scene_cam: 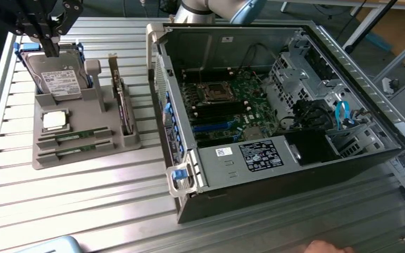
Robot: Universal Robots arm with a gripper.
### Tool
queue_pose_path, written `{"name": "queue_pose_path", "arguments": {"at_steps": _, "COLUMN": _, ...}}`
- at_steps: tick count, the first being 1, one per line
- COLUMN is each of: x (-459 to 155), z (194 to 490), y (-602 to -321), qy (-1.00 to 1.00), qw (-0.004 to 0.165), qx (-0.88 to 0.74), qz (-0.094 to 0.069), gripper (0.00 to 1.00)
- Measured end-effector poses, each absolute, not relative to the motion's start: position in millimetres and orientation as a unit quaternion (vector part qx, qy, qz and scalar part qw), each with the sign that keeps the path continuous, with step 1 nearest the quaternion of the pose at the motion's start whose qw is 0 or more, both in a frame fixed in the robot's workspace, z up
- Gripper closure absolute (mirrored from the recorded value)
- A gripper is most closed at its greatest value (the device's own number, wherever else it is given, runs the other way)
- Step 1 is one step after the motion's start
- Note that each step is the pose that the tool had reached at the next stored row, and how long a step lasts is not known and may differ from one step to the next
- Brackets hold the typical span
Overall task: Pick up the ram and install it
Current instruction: 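Reach for the ram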
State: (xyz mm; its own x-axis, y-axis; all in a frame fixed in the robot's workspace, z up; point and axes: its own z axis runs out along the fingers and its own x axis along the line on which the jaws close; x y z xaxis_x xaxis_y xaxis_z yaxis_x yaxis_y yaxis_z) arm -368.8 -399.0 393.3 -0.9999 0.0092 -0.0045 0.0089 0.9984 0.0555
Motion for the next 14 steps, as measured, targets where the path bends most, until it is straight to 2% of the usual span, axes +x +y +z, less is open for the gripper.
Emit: {"name": "queue_pose_path", "arguments": {"at_steps": 14, "x": -368.8, "z": 387.8, "y": -399.2, "qy": 1.000, "qw": -0.004, "qx": 0.005, "qz": 0.028, "gripper": 0.89}}
